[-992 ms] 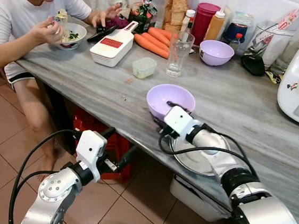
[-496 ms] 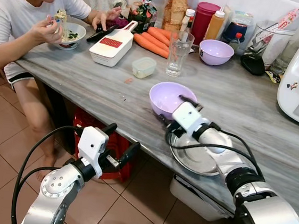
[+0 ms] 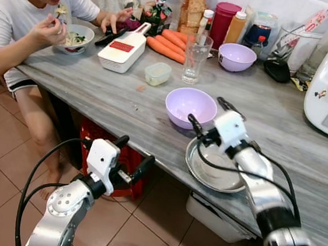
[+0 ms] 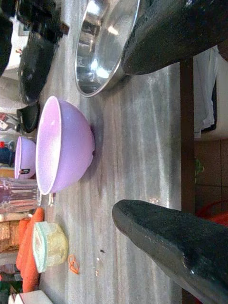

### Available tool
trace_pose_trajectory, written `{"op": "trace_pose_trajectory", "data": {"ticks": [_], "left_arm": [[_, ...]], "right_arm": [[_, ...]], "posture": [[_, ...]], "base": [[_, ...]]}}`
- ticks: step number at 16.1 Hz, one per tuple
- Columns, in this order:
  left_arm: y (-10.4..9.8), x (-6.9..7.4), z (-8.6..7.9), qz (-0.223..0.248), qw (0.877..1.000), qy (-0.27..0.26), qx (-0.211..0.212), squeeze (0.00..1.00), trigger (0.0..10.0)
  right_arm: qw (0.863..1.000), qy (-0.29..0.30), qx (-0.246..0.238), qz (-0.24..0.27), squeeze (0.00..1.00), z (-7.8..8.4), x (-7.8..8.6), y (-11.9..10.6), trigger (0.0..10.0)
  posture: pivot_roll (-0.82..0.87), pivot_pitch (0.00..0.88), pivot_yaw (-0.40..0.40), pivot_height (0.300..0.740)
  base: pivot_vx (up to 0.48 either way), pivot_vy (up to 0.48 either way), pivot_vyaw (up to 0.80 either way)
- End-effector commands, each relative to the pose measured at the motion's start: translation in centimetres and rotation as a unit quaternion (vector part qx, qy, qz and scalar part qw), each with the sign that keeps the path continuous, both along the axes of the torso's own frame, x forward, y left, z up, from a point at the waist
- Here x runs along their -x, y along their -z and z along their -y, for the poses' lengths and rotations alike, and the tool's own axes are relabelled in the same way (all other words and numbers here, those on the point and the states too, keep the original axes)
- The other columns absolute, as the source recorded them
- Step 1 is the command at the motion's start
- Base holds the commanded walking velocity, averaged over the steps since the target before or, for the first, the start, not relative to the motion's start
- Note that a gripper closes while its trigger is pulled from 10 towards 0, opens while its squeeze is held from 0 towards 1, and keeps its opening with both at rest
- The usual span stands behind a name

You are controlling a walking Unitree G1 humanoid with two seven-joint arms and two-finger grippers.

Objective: Setting the table

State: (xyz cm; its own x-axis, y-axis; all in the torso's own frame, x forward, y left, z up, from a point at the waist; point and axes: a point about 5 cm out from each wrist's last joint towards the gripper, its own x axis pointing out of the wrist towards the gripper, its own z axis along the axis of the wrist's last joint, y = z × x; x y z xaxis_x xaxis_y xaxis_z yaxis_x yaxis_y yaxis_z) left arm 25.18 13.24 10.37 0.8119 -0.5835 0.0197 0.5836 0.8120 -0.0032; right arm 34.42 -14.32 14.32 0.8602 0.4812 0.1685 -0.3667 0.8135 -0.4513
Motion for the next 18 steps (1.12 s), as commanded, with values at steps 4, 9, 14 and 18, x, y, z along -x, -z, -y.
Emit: {"op": "trace_pose_trajectory", "data": {"ticks": [4, 9, 14, 18], "left_arm": [[-0.1, -0.5, -0.1, 0.005, 1.0, 0.001, -0.004, 0.0, 10.0], [-1.1, -0.5, 0.2, 0.016, 0.999, 0.044, 0.019, 0.0, 10.0], [-0.9, -0.3, 0.4, 0.005, 0.995, 0.102, -0.007, 0.0, 10.0], [-0.8, -0.4, 0.3, 0.006, 0.995, 0.099, -0.015, 0.0, 10.0]], "right_arm": [[0.998, 0.048, -0.028, -0.017, 1.0, 0.5, 2.1, -0.8, 10.0], [0.984, 0.115, -0.064, -0.121, 1.0, -0.3, 5.0, 1.3, 10.0], [0.961, 0.158, -0.08, -0.211, 1.0, -0.1, 5.8, 2.8, 10.0], [0.945, 0.171, -0.099, -0.259, 0.78, -0.2, 5.5, 3.2, 10.0]], "posture": [[0.01, 0.029, -0.047, 0.74], [0.0, 0.026, -0.047, 0.74], [-0.01, 0.02, -0.04, 0.74], [-0.01, 0.019, -0.042, 0.74]], "base": [[0.0, 0.0, 0.0], [0.0, 0.0, 0.0], [0.0, 0.0, 0.0], [0.0, 0.0, 0.0]]}}
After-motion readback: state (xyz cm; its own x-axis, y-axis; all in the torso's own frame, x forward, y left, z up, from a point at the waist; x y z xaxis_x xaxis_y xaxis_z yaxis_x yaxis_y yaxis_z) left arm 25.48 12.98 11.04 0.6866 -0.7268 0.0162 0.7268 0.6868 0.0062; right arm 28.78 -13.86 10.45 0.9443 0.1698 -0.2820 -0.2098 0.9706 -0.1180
